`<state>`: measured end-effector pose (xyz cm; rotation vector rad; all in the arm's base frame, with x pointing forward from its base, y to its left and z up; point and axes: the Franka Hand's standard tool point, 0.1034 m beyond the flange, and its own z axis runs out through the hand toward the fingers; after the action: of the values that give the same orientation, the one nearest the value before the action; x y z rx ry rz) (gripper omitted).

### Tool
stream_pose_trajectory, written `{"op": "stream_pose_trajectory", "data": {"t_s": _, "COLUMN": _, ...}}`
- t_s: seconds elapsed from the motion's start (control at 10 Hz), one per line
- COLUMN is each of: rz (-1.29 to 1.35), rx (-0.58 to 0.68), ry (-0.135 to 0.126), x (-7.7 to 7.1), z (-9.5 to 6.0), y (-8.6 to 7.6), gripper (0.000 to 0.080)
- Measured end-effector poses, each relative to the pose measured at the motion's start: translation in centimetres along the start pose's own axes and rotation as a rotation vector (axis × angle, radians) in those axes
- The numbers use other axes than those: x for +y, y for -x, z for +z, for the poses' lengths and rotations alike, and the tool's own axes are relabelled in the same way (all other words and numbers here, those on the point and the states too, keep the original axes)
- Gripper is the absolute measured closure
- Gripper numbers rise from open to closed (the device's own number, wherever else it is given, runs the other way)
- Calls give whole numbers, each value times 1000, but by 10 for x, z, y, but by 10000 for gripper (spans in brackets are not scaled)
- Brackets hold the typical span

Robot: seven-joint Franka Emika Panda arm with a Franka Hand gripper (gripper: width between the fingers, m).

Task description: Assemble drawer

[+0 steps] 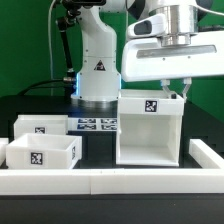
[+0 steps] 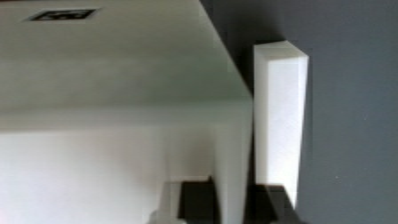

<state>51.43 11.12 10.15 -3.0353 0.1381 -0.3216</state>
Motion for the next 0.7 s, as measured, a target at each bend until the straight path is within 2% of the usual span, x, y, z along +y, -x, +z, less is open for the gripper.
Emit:
{"op": "stream_pose_trajectory", "data": {"t_s": 0.4, "rz": -2, "rx": 1, "ry": 0, "x": 0, "z": 1, "y": -1, "gripper": 761}}
{"op": "stream_pose_trajectory", "data": {"t_s": 0.7, "rz": -23, "rx": 30, "ry": -2, "x": 4, "z": 7, "y": -34, "gripper": 761}}
